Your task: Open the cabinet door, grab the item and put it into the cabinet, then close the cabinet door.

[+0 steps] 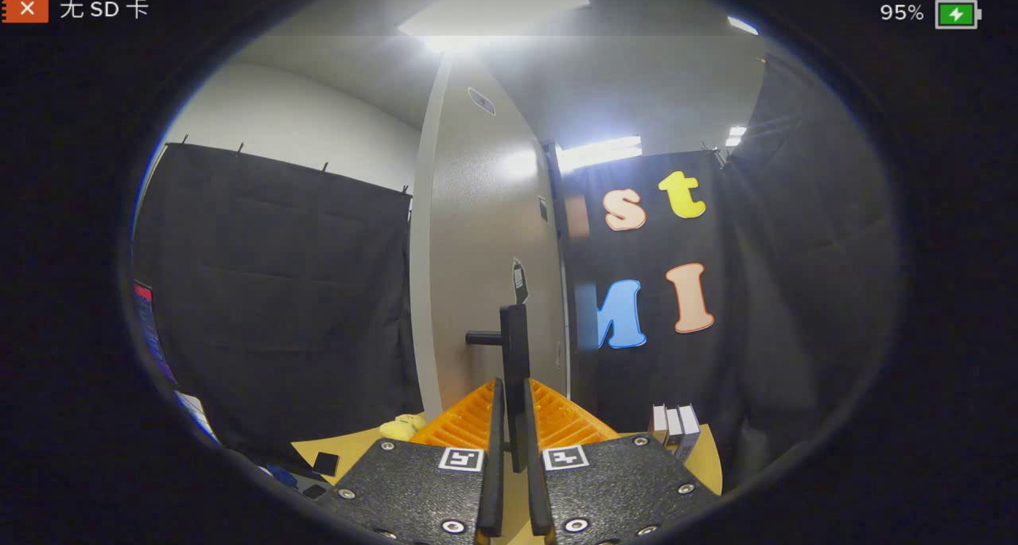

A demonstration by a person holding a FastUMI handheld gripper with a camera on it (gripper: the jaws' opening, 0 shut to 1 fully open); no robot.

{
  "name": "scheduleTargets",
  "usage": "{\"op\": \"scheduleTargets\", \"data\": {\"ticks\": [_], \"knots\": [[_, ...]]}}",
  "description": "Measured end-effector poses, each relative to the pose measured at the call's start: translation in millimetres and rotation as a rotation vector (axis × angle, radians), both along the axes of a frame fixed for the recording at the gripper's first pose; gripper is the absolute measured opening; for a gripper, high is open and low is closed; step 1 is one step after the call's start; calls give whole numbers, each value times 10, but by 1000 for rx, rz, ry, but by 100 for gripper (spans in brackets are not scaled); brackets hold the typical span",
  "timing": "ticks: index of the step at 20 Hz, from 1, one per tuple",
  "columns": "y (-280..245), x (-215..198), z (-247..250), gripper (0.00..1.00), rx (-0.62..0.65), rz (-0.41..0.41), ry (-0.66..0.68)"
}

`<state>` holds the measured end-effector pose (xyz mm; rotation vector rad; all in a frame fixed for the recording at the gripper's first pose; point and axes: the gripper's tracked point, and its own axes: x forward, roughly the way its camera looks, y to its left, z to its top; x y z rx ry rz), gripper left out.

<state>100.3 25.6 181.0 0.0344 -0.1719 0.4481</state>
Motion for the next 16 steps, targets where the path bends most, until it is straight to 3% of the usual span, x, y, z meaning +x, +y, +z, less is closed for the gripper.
{"op": "scheduleTargets", "data": {"ticks": [1, 5, 7, 11, 14, 16], "knots": [[22, -3, -7, 17, 8, 0, -3], [-278, -101, -46, 55, -86, -124, -61], [-163, -351, 41, 62, -87, -124, -140], [252, -963, 179, 63, 0, 8, -217], [740, -1161, -89, 68, 19, 150, -143], [1036, -1128, -320, 71, -6, 204, -93]]}}
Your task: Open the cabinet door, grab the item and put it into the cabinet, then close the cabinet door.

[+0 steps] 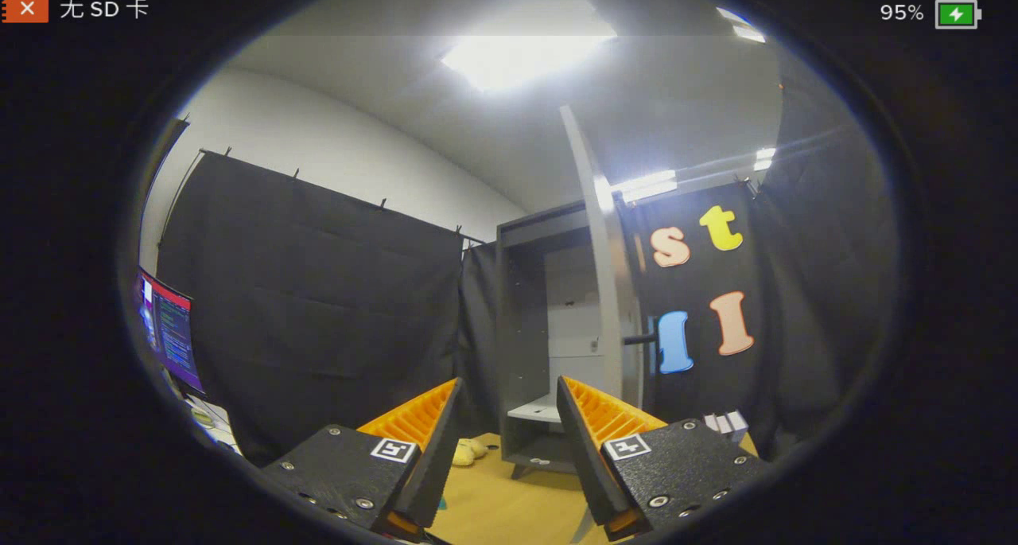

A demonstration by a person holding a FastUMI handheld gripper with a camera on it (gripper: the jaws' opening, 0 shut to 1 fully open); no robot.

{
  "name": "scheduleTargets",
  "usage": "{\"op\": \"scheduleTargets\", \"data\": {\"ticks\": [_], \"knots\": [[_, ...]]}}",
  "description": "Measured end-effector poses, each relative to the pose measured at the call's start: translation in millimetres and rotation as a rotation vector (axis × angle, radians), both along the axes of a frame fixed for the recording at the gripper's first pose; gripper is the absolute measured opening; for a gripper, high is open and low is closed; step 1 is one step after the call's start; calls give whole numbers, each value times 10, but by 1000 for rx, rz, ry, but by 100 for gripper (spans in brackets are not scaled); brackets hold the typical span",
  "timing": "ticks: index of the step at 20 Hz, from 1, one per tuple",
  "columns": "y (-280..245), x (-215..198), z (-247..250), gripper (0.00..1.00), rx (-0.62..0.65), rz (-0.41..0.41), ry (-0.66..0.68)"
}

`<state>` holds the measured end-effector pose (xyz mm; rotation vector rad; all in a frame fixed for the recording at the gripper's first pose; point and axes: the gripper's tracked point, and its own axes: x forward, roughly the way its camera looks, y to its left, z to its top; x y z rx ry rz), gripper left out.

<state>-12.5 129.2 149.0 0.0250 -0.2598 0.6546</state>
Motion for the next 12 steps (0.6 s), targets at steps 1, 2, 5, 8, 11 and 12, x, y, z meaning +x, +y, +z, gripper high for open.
{"op": "scheduleTargets", "data": {"ticks": [1, 2, 5, 8, 11, 12], "knots": [[163, 33, -152, 75, -34, 20, 20], [352, 65, -314, 77, -70, 41, 37], [930, 179, -843, 82, -160, 111, 76], [1416, 358, -1461, 84, -171, 174, 153], [1671, 770, -2144, 86, -199, 131, 194], [1787, 871, -2423, 86, -232, 134, 187]]}}
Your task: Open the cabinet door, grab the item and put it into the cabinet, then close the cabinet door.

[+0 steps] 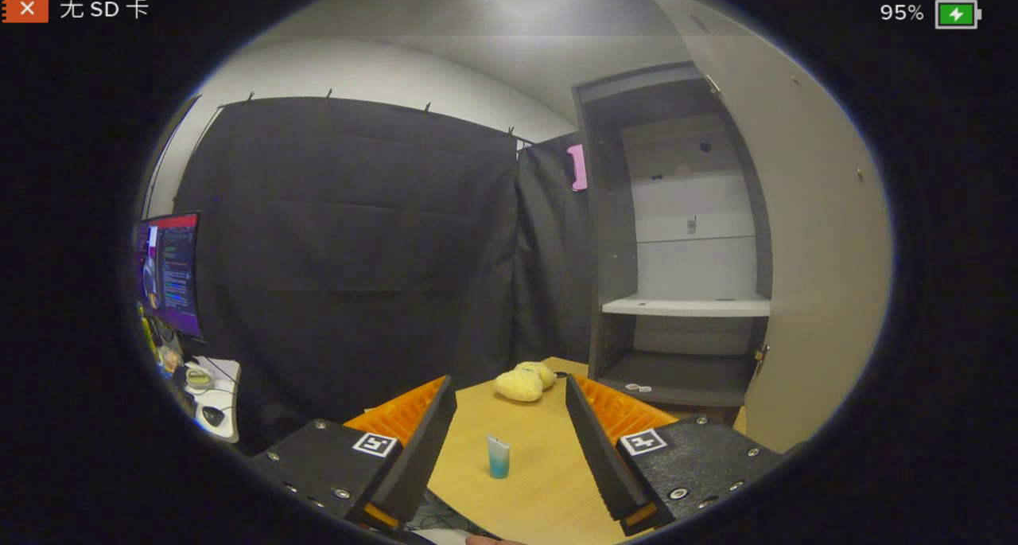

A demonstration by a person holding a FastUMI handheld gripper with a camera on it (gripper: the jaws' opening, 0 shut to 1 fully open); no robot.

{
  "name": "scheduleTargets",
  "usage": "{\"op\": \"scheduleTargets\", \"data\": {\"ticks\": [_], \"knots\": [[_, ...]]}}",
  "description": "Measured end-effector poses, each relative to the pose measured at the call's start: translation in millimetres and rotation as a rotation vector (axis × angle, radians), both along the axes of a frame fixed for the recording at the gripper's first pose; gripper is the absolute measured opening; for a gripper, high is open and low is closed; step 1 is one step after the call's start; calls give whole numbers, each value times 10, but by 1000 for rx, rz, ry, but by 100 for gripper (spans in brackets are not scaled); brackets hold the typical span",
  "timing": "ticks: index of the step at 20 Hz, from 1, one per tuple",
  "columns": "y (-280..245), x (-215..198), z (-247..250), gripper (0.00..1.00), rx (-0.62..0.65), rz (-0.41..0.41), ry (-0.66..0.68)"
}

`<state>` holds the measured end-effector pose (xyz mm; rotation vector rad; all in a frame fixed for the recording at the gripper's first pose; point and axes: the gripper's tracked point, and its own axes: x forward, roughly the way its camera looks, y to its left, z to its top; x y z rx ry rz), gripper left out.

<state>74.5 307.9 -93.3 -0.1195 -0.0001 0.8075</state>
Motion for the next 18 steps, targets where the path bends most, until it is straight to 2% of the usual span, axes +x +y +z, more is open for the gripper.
{"op": "scheduleTargets", "data": {"ticks": [2, 6, 8, 10, 14, 16, 17, 18], "knots": [[168, 170, -523, 86, -55, 21, 34], [506, 459, -1449, 87, -105, 72, 218], [689, 592, -1720, 87, -101, 110, 304], [742, 747, -1875, 86, -109, 99, 360], [1059, 780, -2007, 80, -113, 167, 373], [1162, 786, -2190, 58, -163, 201, 344], [1149, 747, -2140, 29, -165, 217, 334], [1173, 765, -2133, 22, -165, 217, 329]]}}
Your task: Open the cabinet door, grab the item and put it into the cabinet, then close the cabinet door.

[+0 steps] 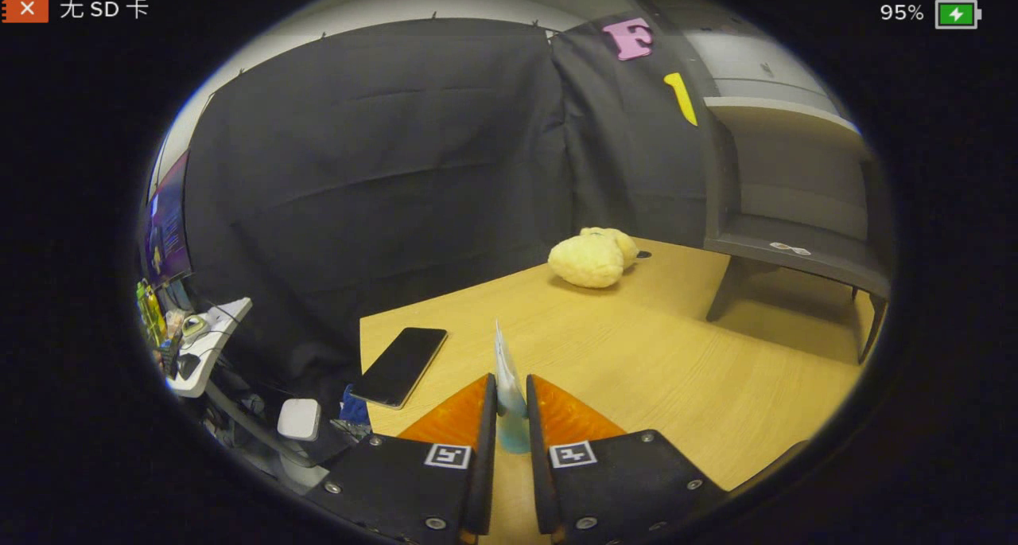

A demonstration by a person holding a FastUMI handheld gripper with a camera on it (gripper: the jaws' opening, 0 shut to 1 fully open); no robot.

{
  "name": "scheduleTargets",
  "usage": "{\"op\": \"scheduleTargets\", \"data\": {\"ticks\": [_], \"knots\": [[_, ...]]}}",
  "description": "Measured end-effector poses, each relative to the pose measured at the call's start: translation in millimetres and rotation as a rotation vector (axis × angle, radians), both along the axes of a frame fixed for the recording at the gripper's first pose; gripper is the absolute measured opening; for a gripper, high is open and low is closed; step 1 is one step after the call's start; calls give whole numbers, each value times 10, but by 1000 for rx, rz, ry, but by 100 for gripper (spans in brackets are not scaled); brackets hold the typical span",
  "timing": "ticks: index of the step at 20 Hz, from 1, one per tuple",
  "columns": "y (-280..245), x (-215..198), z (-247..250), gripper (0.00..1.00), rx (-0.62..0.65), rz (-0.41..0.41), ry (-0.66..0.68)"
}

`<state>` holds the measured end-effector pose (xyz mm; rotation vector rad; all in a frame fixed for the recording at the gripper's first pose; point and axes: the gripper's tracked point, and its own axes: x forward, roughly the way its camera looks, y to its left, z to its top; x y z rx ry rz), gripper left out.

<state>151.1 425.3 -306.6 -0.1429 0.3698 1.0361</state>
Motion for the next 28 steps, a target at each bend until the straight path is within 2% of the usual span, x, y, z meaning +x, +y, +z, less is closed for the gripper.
{"op": "scheduleTargets", "data": {"ticks": [5, 9, 13, 18, 21, 25, 28], "knots": [[-81, 125, 39, 20, 6, -44, -5], [-177, 298, 375, 20, 68, -91, -12], [-451, 653, 1006, 20, 108, -177, -97], [-874, 1250, 2092, 20, 145, -360, -218], [-1093, 1567, 2762, 20, 176, -471, -245], [-1165, 1862, 3540, 20, 194, -497, -346], [-1258, 2212, 3807, 20, 153, -568, -419]]}}
